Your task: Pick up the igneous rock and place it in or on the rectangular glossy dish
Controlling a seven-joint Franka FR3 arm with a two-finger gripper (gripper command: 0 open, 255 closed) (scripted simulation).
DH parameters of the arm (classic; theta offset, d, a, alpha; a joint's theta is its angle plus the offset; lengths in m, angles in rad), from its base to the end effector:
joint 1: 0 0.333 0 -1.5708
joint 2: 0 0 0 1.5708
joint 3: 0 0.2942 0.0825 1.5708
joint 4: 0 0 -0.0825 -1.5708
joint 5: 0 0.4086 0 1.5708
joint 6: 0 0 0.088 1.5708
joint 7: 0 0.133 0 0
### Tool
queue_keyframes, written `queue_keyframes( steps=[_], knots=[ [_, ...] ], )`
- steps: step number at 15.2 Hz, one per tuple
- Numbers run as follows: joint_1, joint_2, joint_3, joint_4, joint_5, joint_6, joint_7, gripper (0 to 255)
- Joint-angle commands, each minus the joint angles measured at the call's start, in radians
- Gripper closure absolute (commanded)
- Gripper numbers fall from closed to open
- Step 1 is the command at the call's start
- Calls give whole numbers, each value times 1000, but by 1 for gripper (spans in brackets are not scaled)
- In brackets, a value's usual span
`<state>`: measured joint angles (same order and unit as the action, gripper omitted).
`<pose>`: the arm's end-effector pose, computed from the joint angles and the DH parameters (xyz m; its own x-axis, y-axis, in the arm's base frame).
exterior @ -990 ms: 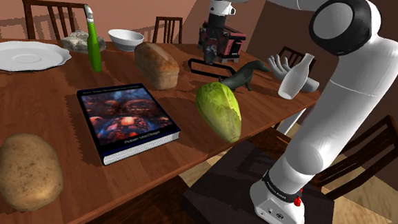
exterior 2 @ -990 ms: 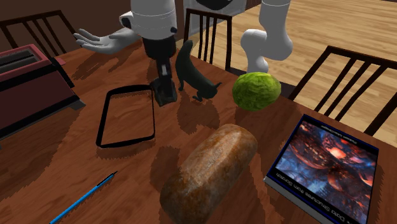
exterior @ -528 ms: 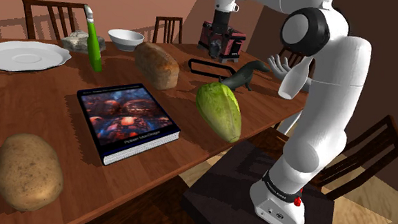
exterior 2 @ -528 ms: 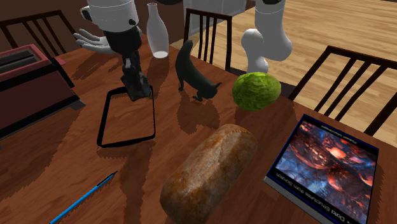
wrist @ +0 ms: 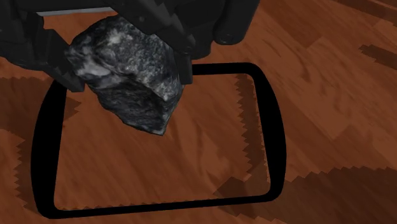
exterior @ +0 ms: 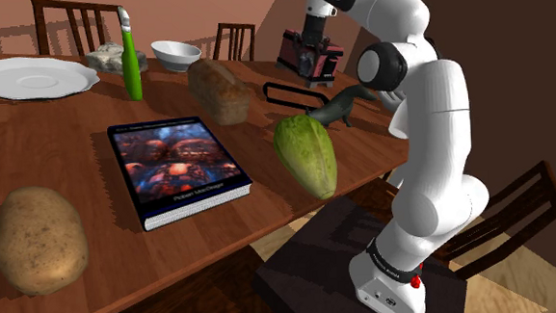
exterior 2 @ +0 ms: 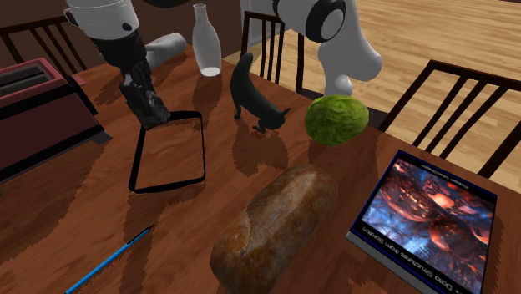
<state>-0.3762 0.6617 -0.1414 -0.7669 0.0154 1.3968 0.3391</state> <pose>0.6460 -0.3219 0.5209 0.6779 -0.7352 -0.0018 -0.7329 -0.6760 0.0763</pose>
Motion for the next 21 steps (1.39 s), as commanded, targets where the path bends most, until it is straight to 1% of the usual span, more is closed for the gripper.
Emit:
queue_keyframes(
  steps=[1,7,14,15,21],
  knots=[
    [4,-30,-1,-77,-3,49,-1,255],
    [16,-83,-2,-249,-8,167,4,255],
    [23,-110,-2,-387,-12,278,9,255],
    [24,-111,-2,-399,-12,290,10,255],
    [24,-111,-2,-399,-12,290,10,255]
  ],
)
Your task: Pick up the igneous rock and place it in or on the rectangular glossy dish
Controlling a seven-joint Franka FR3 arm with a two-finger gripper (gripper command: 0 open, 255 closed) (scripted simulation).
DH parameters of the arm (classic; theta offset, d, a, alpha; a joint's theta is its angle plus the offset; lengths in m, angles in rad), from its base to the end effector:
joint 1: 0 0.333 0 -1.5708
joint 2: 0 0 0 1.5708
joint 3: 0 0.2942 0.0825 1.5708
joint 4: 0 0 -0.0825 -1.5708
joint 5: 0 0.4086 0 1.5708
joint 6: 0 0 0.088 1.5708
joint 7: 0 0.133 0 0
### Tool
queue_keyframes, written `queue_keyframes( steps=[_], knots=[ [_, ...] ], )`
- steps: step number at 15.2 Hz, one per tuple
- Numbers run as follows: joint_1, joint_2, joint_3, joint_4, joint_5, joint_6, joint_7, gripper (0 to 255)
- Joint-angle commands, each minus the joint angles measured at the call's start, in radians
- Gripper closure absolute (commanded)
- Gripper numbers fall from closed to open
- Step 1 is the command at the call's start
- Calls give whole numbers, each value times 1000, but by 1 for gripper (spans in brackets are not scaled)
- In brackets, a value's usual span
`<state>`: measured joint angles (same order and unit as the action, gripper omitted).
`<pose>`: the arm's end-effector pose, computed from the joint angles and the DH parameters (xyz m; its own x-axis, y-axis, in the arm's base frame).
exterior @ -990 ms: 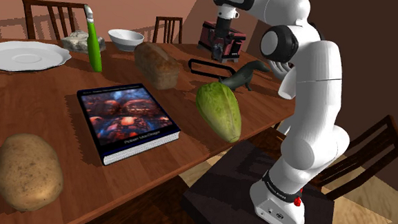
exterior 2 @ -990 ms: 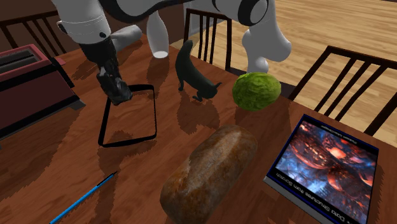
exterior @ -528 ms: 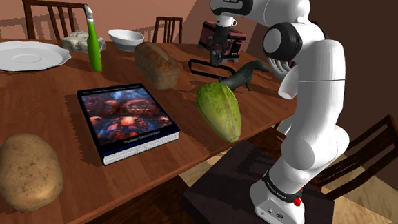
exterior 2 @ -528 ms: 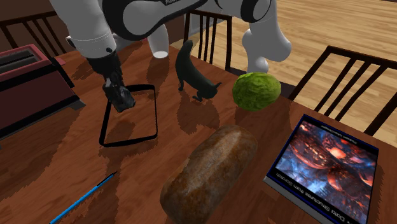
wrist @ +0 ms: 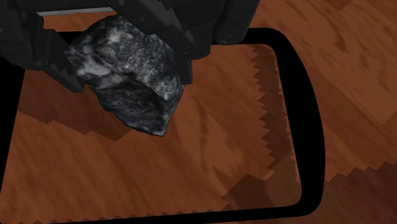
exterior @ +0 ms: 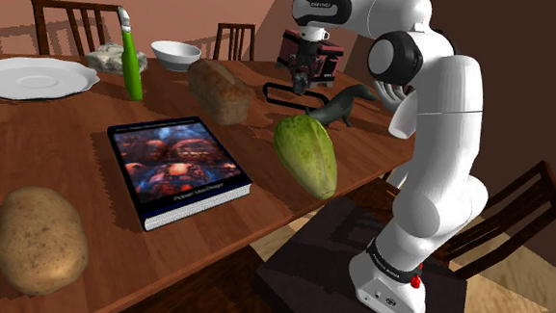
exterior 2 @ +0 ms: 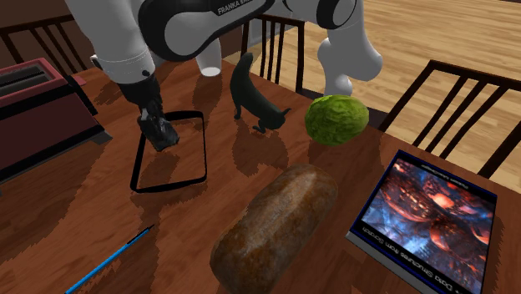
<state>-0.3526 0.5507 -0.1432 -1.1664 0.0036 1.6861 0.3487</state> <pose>0.6473 -0.3241 0.4299 0.6785 -0.7346 -0.0004 -0.7324 -0.6766 0.0758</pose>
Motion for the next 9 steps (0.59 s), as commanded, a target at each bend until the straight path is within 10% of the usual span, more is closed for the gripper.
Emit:
queue_keyframes(
  steps=[1,2,9],
  knots=[
    [0,0,0,0,0,0,0,255],
    [0,0,0,0,0,0,0,0],
    [-3,18,0,97,2,-78,-1,0]
  ],
)
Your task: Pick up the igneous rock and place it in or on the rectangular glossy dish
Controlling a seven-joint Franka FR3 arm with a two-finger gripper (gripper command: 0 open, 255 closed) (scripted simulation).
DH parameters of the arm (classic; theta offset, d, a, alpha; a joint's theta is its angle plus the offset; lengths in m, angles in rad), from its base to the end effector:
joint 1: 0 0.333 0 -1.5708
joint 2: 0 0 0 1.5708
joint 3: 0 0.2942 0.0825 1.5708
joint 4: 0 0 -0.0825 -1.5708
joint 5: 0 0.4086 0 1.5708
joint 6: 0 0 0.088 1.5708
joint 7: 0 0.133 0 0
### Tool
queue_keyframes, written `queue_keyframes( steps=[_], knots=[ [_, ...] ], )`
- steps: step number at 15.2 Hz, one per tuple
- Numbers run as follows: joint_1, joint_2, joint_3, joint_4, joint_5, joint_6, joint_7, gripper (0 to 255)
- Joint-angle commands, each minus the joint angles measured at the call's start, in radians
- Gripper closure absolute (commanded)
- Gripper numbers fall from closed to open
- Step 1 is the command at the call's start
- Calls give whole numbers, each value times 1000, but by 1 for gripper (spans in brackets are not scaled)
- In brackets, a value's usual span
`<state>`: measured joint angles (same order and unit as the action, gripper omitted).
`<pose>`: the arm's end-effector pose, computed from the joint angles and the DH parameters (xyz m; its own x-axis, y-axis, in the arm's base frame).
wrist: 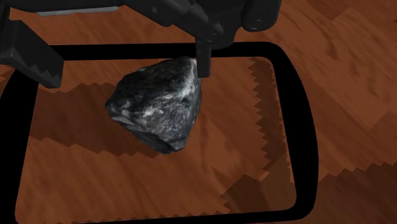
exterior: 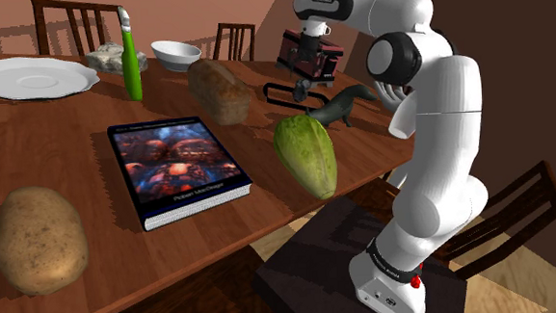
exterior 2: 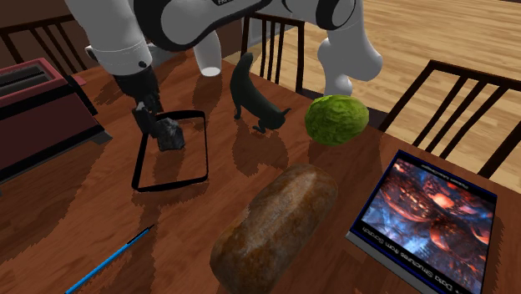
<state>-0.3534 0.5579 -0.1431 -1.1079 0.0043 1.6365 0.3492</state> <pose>0.6480 -0.3227 0.4497 0.6782 -0.7349 0.0013 -0.7328 -0.6762 0.0753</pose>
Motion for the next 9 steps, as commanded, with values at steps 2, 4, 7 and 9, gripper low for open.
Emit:
queue_keyframes(
  steps=[2,4,7,9],
  knots=[
    [-6,40,1,147,4,-108,-2,0],
    [-6,40,1,147,4,-108,-2,0],
    [-6,40,1,147,4,-108,-2,0],
    [-6,40,1,147,4,-108,-2,0]
  ],
)
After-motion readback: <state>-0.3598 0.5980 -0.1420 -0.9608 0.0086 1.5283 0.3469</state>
